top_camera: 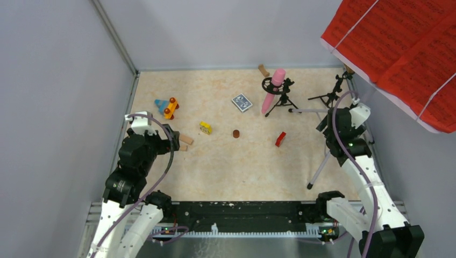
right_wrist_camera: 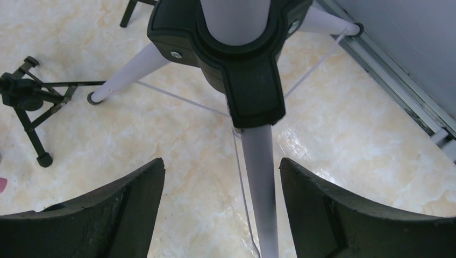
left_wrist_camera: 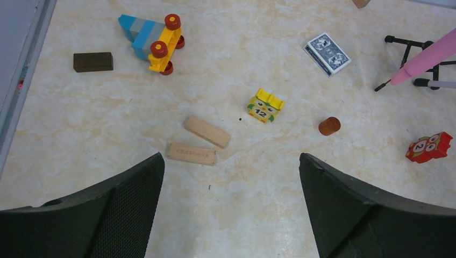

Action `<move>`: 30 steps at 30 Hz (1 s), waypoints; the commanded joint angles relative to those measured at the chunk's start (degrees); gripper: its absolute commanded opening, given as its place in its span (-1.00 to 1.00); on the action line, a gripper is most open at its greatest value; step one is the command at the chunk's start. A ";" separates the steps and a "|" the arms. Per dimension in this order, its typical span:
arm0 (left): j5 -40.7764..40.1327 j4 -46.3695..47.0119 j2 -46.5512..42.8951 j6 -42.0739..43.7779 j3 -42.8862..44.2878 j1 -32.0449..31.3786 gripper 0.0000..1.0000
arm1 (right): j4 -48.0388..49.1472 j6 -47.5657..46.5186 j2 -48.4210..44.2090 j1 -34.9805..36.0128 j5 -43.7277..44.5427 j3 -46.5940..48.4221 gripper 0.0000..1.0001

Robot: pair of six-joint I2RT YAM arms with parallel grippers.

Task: Pack up the instrument practice props

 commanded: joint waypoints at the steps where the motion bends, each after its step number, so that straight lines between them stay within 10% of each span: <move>1: 0.29 1.88 0.40 -0.36 -0.05 0.43 0.98 | 9.70 -1.95 0.10 -0.57 1.50 -3.53 0.53; 30: 0.53 2.03 -0.26 -0.36 -0.18 0.52 0.97 | 30.11 -17.79 4.91 -2.54 11.00 -9.52 0.16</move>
